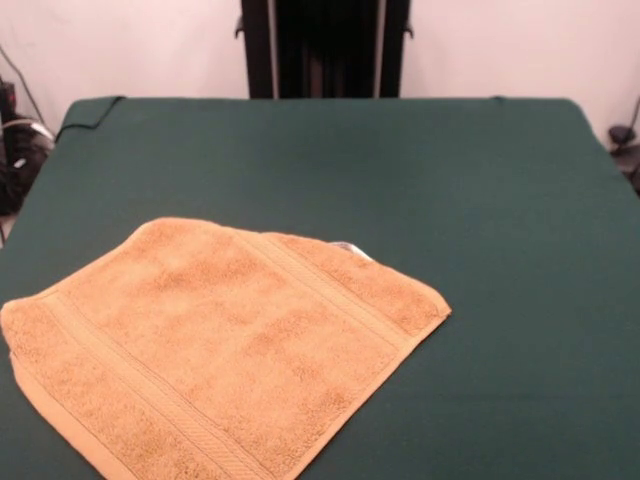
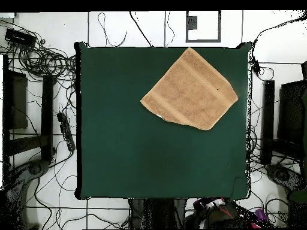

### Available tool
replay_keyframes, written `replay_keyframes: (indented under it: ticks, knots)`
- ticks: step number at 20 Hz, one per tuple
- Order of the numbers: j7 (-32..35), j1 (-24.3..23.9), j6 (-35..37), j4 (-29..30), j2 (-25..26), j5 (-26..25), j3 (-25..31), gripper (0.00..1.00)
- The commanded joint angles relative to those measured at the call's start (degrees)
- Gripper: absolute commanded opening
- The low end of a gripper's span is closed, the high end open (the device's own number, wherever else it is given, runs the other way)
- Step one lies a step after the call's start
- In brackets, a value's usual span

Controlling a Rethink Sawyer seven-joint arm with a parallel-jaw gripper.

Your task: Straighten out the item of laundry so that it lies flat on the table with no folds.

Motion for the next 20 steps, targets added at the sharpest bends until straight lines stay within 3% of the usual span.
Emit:
replay_keyframes:
  ticks: [1,20]
  knots:
    - [27.5,4.2,3.8,-4.9,12.5,3.2,-1.0,1.00]
    - [41.8,10.3,1.6,-15.5,28.1,11.2,-4.7,1.00]
